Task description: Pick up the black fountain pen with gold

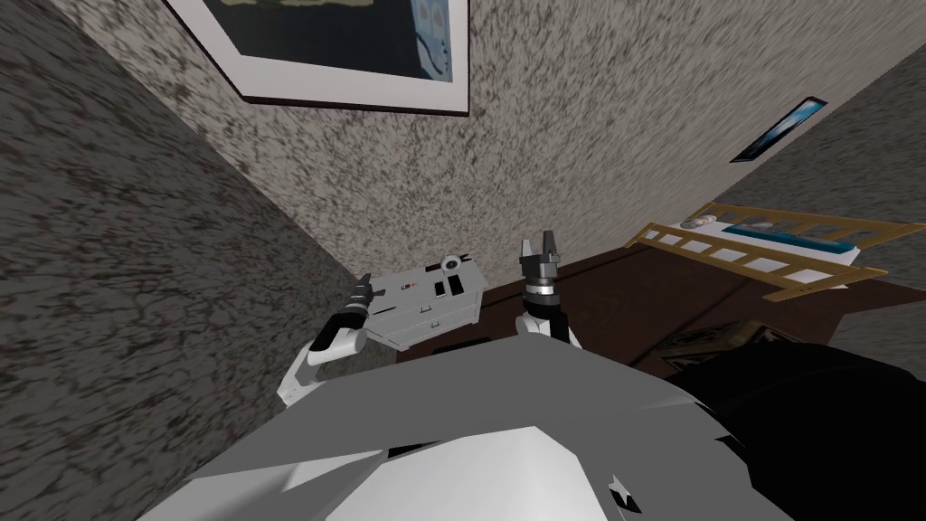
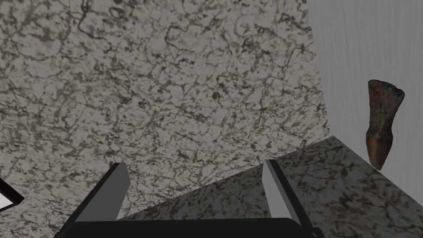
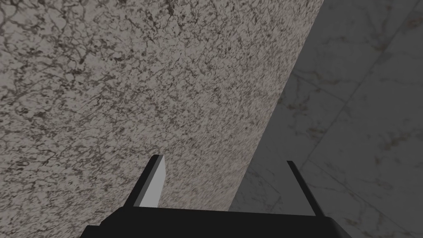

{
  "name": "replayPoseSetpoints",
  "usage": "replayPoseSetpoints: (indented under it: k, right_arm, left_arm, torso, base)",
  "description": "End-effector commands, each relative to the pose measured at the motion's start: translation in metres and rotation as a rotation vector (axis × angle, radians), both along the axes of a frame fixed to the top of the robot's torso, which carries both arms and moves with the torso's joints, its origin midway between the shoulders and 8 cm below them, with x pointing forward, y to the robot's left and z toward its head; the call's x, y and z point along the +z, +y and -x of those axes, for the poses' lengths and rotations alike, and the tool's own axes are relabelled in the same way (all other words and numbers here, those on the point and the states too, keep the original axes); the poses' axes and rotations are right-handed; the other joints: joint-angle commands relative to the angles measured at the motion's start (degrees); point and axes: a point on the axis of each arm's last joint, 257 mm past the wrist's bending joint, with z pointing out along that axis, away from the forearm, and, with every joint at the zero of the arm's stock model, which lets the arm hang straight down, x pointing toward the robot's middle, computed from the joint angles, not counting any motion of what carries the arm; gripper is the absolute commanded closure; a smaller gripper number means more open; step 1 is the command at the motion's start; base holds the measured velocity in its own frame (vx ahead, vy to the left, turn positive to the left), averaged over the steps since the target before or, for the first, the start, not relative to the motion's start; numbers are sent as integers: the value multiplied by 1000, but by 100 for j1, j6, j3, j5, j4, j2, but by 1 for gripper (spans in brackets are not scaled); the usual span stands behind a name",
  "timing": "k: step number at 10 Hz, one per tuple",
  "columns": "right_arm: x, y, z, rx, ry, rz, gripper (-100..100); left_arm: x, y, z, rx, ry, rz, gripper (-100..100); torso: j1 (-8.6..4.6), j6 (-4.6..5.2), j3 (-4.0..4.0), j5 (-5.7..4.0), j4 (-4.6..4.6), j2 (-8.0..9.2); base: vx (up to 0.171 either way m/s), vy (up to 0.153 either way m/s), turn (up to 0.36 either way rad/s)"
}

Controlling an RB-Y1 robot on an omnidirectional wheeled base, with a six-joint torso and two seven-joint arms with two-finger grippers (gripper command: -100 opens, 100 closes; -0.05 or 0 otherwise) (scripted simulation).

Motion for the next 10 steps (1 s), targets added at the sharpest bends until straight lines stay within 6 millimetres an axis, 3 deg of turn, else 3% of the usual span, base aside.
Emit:
replayPoseSetpoints:
  k: [1, 2, 4, 7, 9, 10]
  right_arm:
    - [0, 0, 0, 0, 0, 0, 0]
    - [0, 0, 0, 0, 0, 0, 0]
    - [0, 0, 0, 0, 0, 0, 0]
    - [0, 0, 0, 0, 0, 0, 0]
    - [0, 0, 0, 0, 0, 0, 0]
    - [0, 0, 0, 0, 0, 0, 0]
  left_arm:
    - [-5, 4, -1, 8, 29, 6, -100]
    - [-19, 18, -4, 29, 73, 18, -100]
    - [-28, 19, -2, 36, 106, 23, -100]
    - [-61, 47, -4, 83, 220, 56, -100]
    - [-71, 48, -1, 91, 259, 62, -100]
    - [-83, 61, -2, 112, 301, 78, -100]
  torso:
    - [0, 0, 0, 0, 0, 0]
    - [5, 0, 0, 0, 0, -1]
    - [6, 0, -2, 1, -1, -4]
    - [4, 0, -1, 0, 0, -2]
    - [4, 0, -2, 0, -1, -4]
    - [11, -1, 0, 2, 0, -1]
  base:
    - [8, -28, 11]
    - [15, -37, -49]
    - [11, -22, -10]
    - [11, -38, -40]
    - [11, -22, -5]
    - [13, -20, -49]
